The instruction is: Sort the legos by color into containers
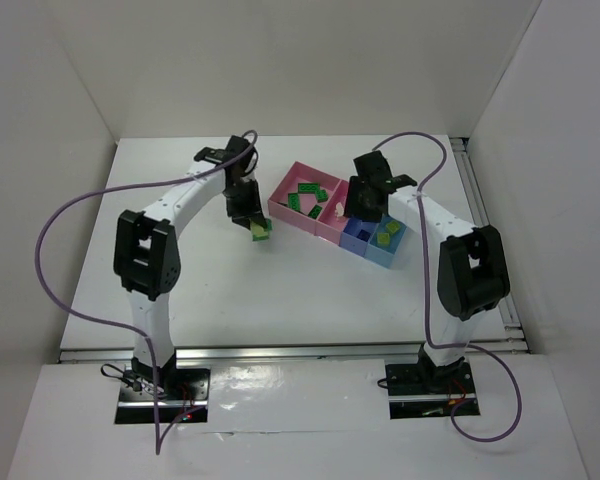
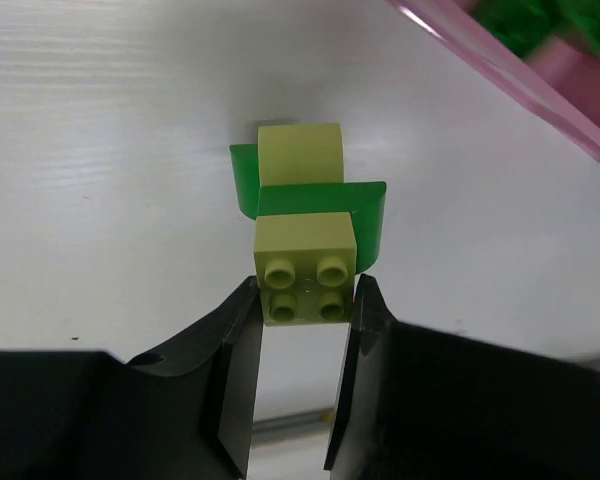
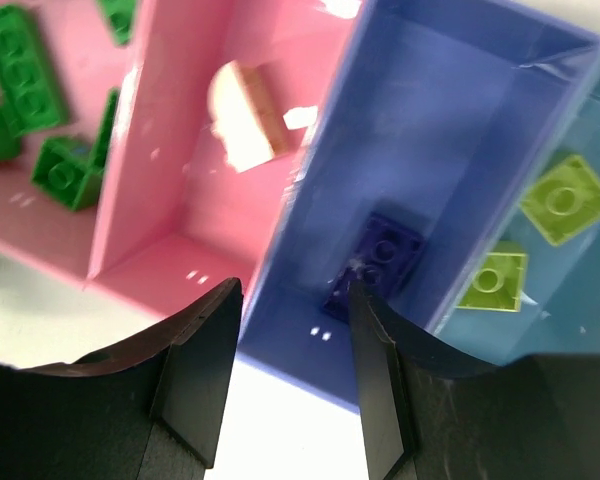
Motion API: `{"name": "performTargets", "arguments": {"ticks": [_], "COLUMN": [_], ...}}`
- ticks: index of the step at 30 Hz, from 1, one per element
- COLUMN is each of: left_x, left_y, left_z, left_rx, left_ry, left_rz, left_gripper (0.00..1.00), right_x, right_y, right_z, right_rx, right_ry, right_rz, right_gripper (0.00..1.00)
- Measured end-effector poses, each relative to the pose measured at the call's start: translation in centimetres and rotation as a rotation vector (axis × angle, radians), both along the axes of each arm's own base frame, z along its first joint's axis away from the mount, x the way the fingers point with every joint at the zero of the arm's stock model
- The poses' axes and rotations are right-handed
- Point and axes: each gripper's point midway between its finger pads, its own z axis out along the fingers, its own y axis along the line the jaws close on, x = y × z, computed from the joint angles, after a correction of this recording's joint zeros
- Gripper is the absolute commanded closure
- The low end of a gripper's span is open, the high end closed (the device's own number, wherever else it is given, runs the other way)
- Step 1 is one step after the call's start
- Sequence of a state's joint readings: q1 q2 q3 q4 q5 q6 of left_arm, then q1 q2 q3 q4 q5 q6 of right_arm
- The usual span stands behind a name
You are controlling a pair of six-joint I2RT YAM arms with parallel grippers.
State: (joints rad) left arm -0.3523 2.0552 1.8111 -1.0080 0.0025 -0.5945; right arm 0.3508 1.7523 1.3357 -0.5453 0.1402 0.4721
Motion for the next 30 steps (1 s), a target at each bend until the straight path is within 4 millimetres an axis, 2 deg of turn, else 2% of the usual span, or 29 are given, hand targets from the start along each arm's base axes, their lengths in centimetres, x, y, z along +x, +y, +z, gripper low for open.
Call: {"name": "performTargets", "arguments": {"ticks": [2, 7, 9, 11, 16, 21, 25, 30], "left_x": [-0.6, -2.5, -2.8, -3.3, -5.0, -4.3, -3.9, -3.9], "left_y": [-1.0, -2.0, -2.5, -3.3, -5.0, -5.3, -5.3, -5.5], "left_z": [2.3, 9.1, 10.4, 10.4, 8.1, 6.8, 6.0, 6.2], "left_rx": [-0.129, -0.467, -0.593, -0.700, -0.865, -0.873, -0.871, -0.886], "left_ry": [-0.047, -0.180, -0.202, -0.187, -0.058, -0.021, -0.014, -0.015], "left_rz": [-0.097, -0.280, -0.330, -0.373, -0.401, -0.394, -0.399, -0.406], "left_gripper": [1.00, 1.00, 1.00, 1.00, 1.00, 1.00, 1.00, 1.00], "right_x": [-0.2, -0.8, -1.1, -1.5, -3.9, -7.1, -7.8, -7.7], "right_y": [0.7, 3.5, 4.9, 6.3, 10.7, 14.6, 15.4, 15.3], "right_z": [0.3, 2.0, 3.0, 4.2, 6.3, 7.5, 7.9, 7.5], "right_rx": [0.029, 0.138, 0.175, 0.195, 0.143, 0.044, 0.009, -0.004], "right_ry": [0.004, -0.001, -0.014, -0.032, -0.074, -0.105, -0.113, -0.108], "right_rz": [0.040, 0.219, 0.318, 0.420, 0.665, 0.864, 0.924, 0.939], "right_gripper": [0.36, 0.23, 0.21, 0.19, 0.17, 0.16, 0.16, 0.16]}}
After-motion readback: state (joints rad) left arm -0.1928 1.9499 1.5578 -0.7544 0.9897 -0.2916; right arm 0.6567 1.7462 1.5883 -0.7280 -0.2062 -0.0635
